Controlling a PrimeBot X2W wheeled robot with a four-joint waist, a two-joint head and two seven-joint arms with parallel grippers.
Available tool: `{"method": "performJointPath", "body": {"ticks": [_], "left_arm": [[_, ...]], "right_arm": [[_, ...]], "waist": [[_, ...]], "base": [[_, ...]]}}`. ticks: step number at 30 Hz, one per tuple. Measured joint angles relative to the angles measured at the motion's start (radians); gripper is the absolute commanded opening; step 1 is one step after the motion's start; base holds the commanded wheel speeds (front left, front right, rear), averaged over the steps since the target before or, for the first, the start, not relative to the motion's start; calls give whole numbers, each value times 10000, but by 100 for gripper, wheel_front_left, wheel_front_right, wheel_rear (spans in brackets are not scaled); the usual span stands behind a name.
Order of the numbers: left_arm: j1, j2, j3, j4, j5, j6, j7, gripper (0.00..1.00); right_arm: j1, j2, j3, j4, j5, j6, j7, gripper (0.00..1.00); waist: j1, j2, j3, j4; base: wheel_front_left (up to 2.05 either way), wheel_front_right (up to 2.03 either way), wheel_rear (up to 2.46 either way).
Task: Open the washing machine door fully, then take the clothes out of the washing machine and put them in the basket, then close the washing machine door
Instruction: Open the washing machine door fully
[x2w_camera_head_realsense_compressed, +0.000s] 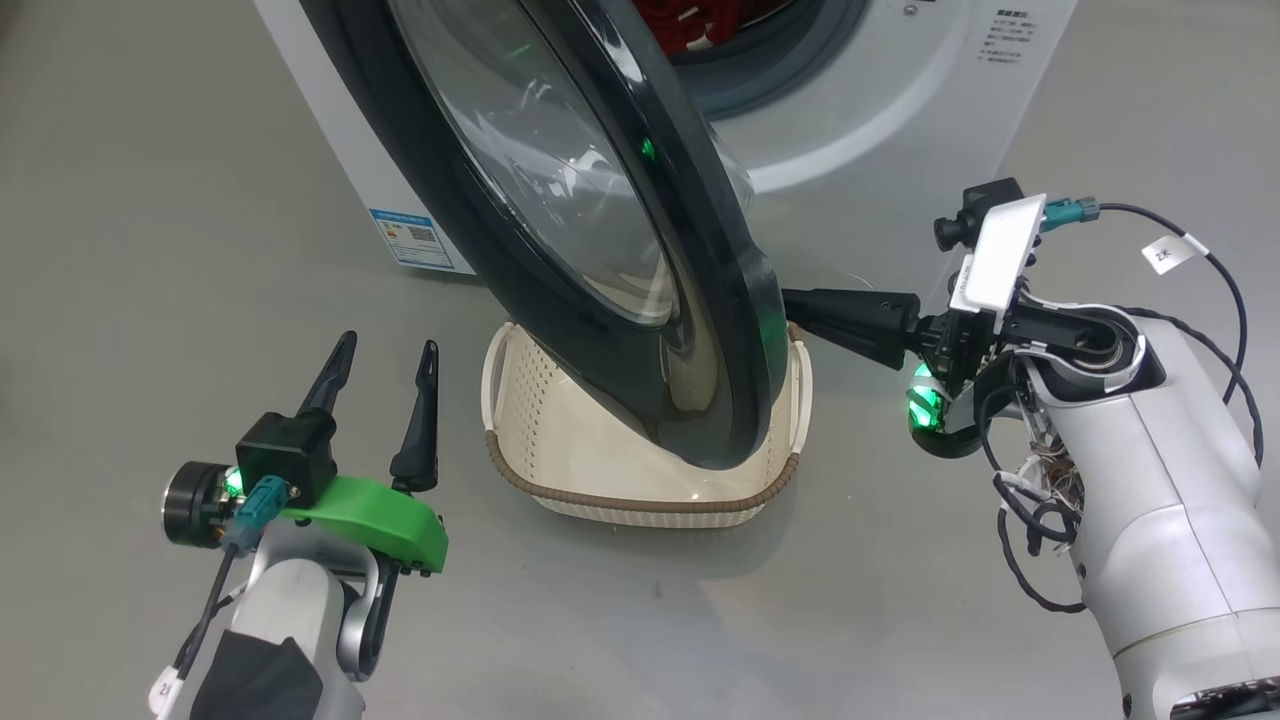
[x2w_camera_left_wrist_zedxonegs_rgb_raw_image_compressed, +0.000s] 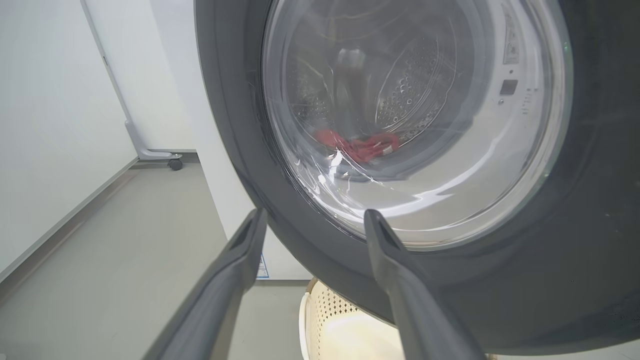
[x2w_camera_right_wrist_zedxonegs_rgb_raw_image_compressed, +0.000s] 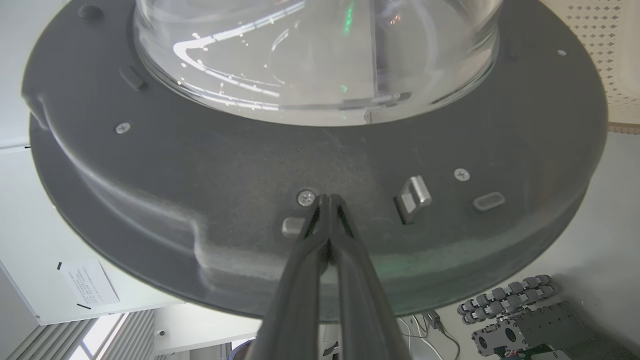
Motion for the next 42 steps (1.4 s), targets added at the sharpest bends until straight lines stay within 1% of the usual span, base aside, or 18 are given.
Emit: {"method": "performJointPath", "body": {"ticks": [11,18,28,42], "left_arm": [[29,2,-82,186,0,-77,0,100],[120,2,-117,244,-10,-77,0,100],[184,2,-221,368,-127,-79,0,100],[210,4,-424,500,-305,-90,0,100]], "right_arm": [[471,21,391,-391,345,4,27,0],[692,23,959,-715,963,4,27,0],[1003,44,1636,-1034,1371,59,-44,0],[1113,33,2359,-1352,1680,58,-844,0]], "waist": [[0,0,-198,468],[0,0,-332,823],[0,0,-437,1331],[0,0,-517,2196]], "base": [[0,0,0],[0,0,0],[0,0,0],[0,0,0]]}}
